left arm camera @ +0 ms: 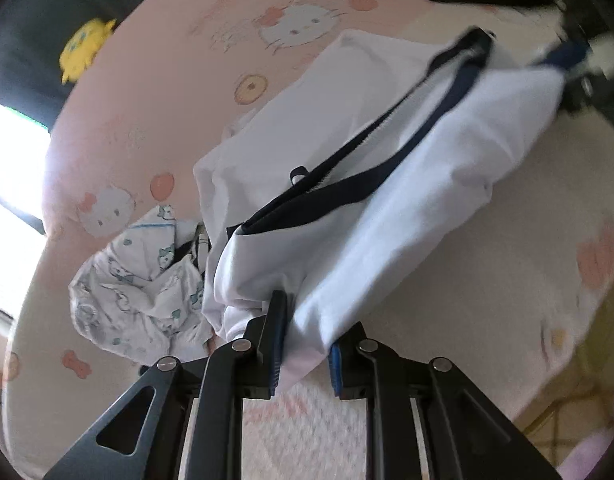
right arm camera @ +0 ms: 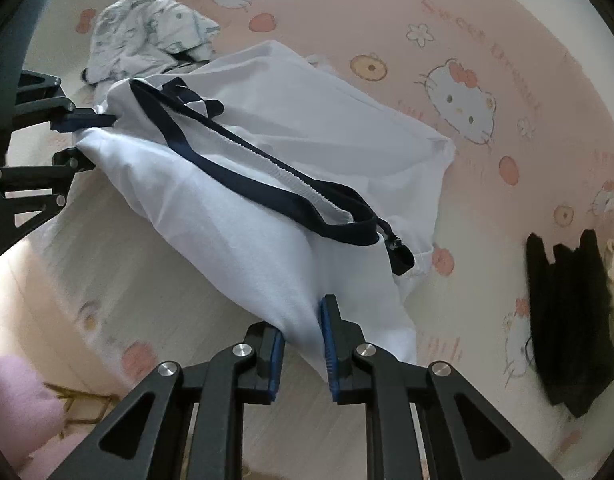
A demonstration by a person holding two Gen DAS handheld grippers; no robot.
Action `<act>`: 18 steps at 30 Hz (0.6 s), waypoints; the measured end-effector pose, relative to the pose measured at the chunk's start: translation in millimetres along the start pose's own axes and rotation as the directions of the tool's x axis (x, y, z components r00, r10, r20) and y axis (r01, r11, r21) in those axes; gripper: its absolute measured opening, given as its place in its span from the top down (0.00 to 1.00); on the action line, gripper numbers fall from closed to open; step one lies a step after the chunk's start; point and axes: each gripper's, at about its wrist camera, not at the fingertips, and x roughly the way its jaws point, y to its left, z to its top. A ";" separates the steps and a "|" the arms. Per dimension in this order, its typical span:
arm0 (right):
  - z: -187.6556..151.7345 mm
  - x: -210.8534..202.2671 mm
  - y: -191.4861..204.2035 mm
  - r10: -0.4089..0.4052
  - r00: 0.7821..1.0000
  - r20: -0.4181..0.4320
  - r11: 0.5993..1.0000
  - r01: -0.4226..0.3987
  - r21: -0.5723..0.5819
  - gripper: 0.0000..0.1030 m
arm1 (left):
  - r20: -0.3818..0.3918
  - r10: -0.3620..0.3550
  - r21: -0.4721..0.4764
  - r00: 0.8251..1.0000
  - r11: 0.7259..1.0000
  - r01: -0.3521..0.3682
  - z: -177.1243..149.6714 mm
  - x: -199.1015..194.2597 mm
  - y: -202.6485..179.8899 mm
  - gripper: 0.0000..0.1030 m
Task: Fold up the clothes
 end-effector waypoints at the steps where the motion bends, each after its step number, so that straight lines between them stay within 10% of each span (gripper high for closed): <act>1: 0.2 3.4 1.0 -0.002 1.000 -0.001 1.000 0.002 -0.004 0.85 | 0.008 0.005 0.020 1.000 1.000 -0.005 -4.8 -4.2 -3.0 0.85; 10: -26.9 1.1 32.9 -0.029 1.000 -0.012 0.997 0.028 -0.071 0.83 | 0.042 -0.033 0.076 0.999 0.997 0.030 -29.7 -19.4 -5.6 0.82; 15: -24.9 3.0 47.2 -0.138 0.990 0.010 0.973 0.138 -0.183 0.50 | 0.034 -0.004 0.171 0.999 0.985 -0.001 -31.2 -13.5 -13.5 0.81; 18: -24.5 -0.1 58.9 -0.209 0.976 0.057 0.935 0.216 -0.282 0.47 | 0.036 0.051 0.261 0.998 0.963 -0.059 -34.9 -12.0 -24.5 0.76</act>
